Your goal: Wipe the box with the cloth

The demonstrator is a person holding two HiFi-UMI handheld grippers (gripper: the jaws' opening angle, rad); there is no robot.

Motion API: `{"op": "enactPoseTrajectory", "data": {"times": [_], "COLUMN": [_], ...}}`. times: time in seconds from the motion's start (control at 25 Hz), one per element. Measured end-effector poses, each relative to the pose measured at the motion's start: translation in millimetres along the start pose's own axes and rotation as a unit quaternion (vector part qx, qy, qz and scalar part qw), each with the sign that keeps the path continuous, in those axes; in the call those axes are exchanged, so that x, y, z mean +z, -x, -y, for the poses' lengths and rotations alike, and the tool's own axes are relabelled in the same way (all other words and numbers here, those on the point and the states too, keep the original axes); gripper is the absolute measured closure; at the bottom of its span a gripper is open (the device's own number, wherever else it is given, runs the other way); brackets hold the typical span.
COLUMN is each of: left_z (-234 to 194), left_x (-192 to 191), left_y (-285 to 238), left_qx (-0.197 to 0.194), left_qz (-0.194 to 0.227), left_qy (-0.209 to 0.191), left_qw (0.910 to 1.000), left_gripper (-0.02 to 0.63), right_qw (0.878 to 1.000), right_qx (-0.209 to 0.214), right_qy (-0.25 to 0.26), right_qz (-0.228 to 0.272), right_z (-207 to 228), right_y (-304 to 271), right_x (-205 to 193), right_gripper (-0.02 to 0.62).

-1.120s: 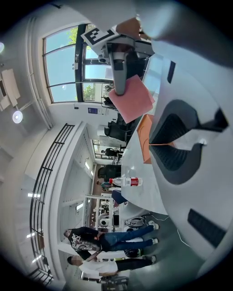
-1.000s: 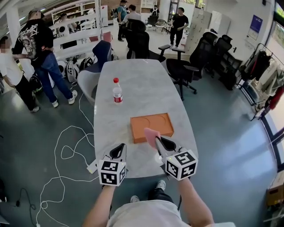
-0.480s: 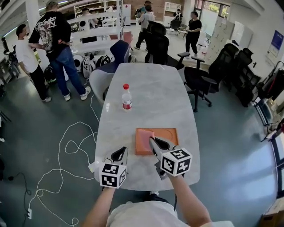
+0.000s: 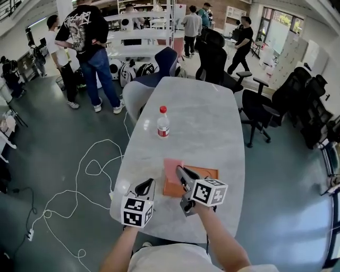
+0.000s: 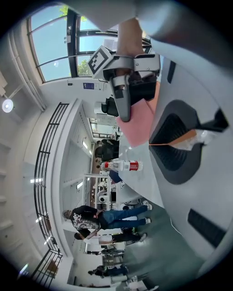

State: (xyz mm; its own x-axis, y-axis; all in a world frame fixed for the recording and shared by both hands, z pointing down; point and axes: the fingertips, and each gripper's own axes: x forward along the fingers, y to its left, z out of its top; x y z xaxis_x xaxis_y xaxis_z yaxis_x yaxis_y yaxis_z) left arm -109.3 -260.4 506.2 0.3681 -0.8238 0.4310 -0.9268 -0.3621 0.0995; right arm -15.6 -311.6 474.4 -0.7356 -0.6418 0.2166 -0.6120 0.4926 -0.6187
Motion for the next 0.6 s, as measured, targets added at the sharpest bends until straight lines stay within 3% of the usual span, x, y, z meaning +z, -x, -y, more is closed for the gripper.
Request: {"op": "enactPoseTrajectory", "data": {"times": [0.24, 0.6], "left_z": [-4.2, -8.2], "left_x": [-4.2, -12.7], "left_y": [-6.8, -2.4], "left_qx": [0.033, 0.070], "left_qz": [-0.009, -0.022], "left_qy": [0.011, 0.020], "left_qw": [0.9993, 0.9971], "left_gripper": [0.591, 0.591], "right_qw": [0.998, 0.997], "right_qx": [0.007, -0.044], "right_qy": [-0.061, 0.005], "right_qz": [-0.021, -0.064], "right_z": [29.9, 57.8], "right_y": [-19.7, -34.6], "right_x": [-16.2, -34.3], "right_gripper": [0.580, 0.580]}}
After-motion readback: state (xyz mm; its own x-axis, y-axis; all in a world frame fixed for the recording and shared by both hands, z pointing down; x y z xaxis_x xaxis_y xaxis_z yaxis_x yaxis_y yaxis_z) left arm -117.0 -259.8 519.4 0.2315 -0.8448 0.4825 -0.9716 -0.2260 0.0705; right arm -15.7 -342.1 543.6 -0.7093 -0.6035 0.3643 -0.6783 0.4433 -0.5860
